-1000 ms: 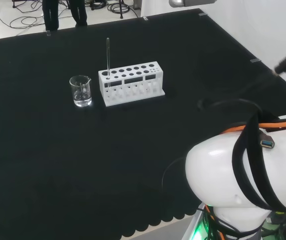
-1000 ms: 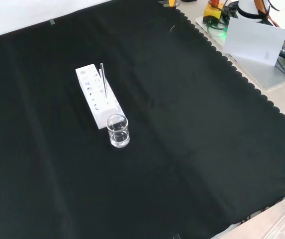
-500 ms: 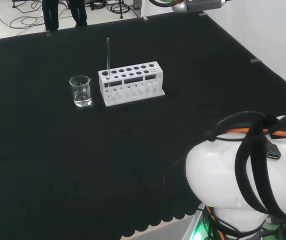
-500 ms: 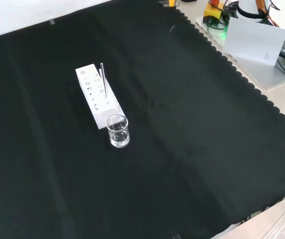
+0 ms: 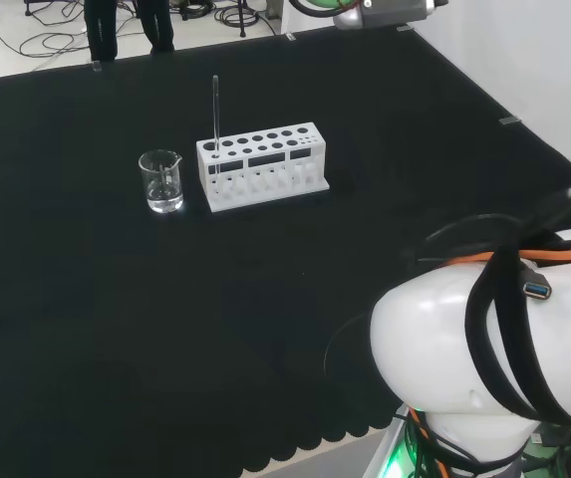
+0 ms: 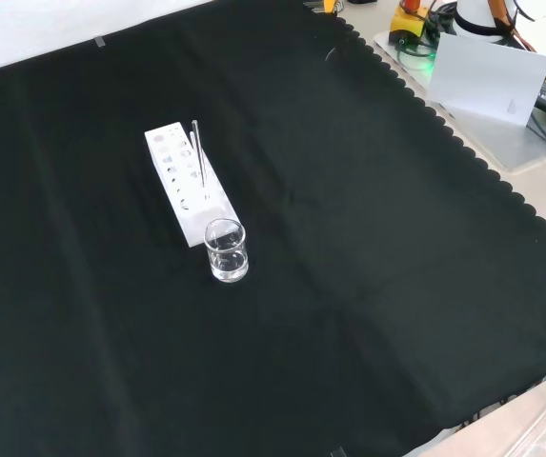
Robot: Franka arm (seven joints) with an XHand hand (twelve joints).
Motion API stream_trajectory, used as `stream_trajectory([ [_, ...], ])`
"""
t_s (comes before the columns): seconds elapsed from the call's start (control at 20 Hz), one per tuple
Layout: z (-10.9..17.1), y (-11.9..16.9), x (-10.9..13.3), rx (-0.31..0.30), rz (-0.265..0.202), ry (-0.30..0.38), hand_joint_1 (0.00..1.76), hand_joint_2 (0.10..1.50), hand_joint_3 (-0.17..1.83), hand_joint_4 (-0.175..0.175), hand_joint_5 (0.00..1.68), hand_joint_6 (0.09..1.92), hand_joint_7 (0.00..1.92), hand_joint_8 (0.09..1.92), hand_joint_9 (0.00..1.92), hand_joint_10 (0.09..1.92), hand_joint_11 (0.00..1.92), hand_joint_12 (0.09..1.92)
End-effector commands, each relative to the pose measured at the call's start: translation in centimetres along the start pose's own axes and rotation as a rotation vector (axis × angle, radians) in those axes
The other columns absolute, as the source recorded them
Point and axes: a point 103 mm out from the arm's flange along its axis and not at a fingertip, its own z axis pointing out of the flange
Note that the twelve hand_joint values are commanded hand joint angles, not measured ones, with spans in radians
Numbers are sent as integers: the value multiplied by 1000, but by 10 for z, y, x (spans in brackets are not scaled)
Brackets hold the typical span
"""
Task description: Take the glass rod from the white test tube rack.
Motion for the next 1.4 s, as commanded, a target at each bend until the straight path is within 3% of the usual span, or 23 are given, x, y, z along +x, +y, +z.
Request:
stream_trajectory([
  [0.05,11,54,13,7,-53,-6,490,1101,-78,-59,98,87,77,720,234,866,185,1495],
  [0.35,17,92,25,-27,-96,-3,548,1090,-97,-70,143,87,163,739,332,832,239,1471],
  [0.5,23,111,31,-25,-111,2,496,1108,-103,-75,172,87,217,745,409,801,285,1447],
  [1.4,97,206,73,72,-190,-17,465,1132,-120,-93,263,87,308,759,554,769,365,1411],
])
